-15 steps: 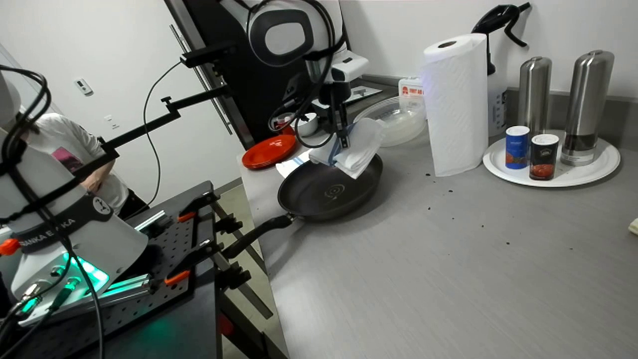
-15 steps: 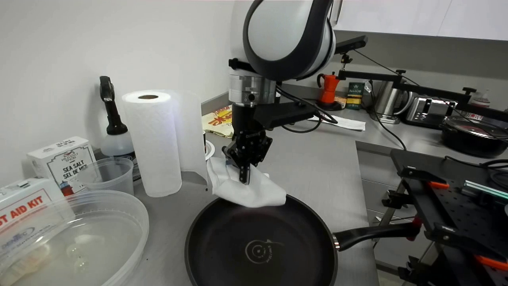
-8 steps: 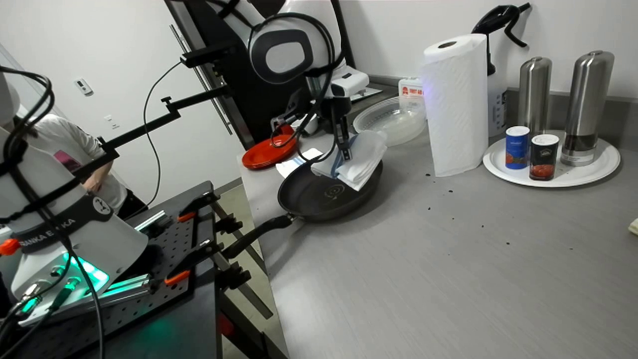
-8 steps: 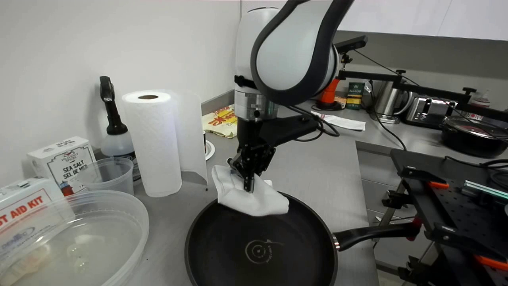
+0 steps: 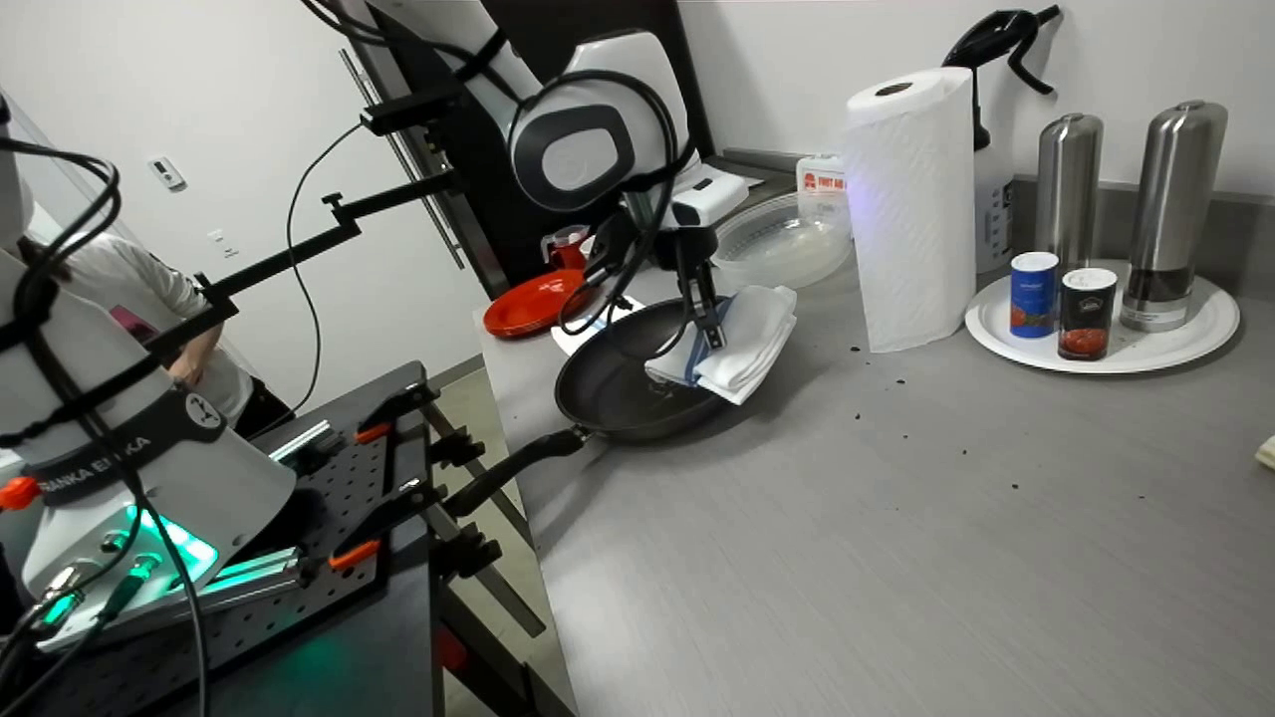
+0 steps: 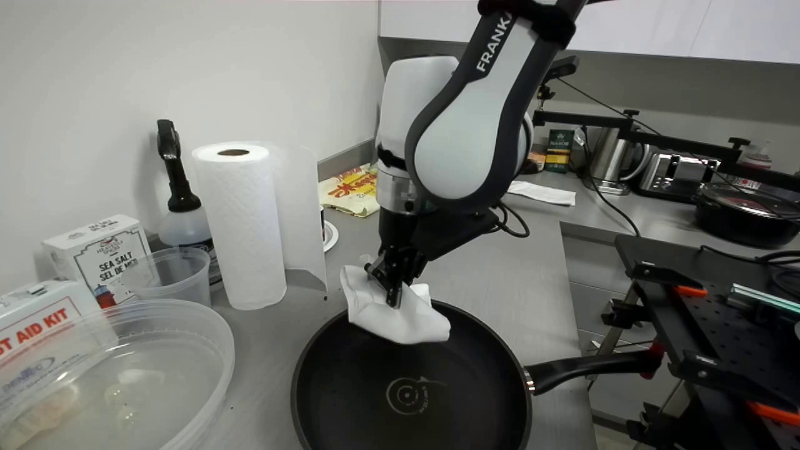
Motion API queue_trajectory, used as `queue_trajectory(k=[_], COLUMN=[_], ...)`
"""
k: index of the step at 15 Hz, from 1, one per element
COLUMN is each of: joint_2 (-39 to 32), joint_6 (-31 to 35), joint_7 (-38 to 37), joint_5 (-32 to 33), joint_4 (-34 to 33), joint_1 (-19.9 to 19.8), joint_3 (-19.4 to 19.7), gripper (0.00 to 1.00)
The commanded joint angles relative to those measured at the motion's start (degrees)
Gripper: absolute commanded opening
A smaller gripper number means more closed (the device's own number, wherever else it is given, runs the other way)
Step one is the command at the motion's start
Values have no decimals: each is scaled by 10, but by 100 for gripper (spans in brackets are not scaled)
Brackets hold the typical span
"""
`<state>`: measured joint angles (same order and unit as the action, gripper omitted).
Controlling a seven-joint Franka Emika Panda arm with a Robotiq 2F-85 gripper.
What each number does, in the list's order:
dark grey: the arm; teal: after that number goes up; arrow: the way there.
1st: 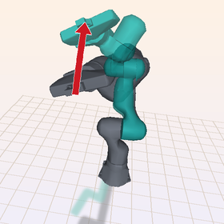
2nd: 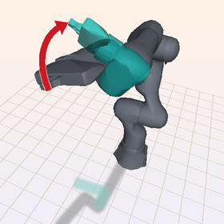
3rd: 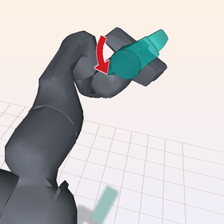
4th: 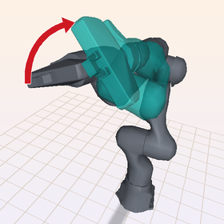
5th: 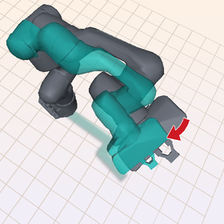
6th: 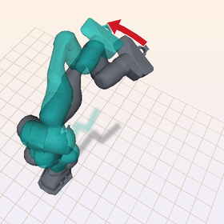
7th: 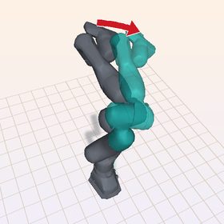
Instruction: Use the towel to wipe the pan
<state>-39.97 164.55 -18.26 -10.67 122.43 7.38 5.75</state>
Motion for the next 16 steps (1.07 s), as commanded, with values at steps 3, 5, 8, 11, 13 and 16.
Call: queue_trajectory(k=[3, 5, 8, 11, 13, 16], joint_2=[-31, -37, -44, -51, -56, -64], joint_6=[31, 31, 30, 31, 30, 31], joint_7=[-34, -36, -41, -45, -47, -51], joint_5=[22, 23, 23, 24, 23, 20], joint_4=[-15, -18, -22, -24, -26, -30], joint_1=[43, 50, 59, 67, 67, 66], joint_3=[48, 56, 63, 69, 70, 68], gripper=[3, 3, 3, 3, 3, 3])
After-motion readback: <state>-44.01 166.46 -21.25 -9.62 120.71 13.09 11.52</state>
